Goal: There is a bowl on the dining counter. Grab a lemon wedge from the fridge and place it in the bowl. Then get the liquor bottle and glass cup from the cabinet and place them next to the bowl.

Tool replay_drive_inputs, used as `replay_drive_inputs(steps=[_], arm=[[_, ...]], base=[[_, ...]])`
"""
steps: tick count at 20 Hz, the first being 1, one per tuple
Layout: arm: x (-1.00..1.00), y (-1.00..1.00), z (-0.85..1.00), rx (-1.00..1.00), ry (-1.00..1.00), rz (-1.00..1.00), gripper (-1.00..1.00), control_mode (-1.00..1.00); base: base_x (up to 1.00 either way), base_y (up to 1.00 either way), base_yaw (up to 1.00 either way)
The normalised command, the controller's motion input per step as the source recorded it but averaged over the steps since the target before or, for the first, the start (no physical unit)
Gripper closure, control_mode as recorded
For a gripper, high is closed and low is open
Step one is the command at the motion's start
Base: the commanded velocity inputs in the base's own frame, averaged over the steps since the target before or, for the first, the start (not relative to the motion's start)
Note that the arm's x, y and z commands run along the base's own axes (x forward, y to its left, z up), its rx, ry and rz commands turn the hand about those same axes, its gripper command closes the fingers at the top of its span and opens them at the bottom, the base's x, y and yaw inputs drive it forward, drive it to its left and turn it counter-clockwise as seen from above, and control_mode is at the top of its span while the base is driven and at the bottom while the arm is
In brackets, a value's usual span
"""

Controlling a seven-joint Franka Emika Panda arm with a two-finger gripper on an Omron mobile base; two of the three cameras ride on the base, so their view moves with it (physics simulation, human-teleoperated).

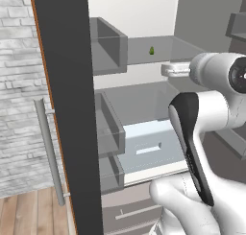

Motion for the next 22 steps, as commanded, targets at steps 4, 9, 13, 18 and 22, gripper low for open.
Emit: replay_drive_inputs(steps=[4, 9, 13, 18, 22], arm=[[0.31, -0.08, 0.00, 0.00, 0.00, 0.00, -1.00, -1.00], [0.42, 0.00, 0.00, 0.00, 0.00, 0.00, -1.00, -1.00], [0.44, 0.00, 0.00, 0.00, 0.00, 0.00, -1.00, -1.00], [0.47, -0.03, 0.06, 0.10, 0.02, -0.01, -1.00, -1.00], [0.55, 0.00, 0.12, 0.17, 0.11, -0.07, -1.00, -1.00]], base=[[0.00, 0.00, 0.00], [0.00, 0.00, 0.00], [0.00, 0.00, 0.00], [0.00, 0.00, 0.00], [0.00, 0.00, 0.00]])
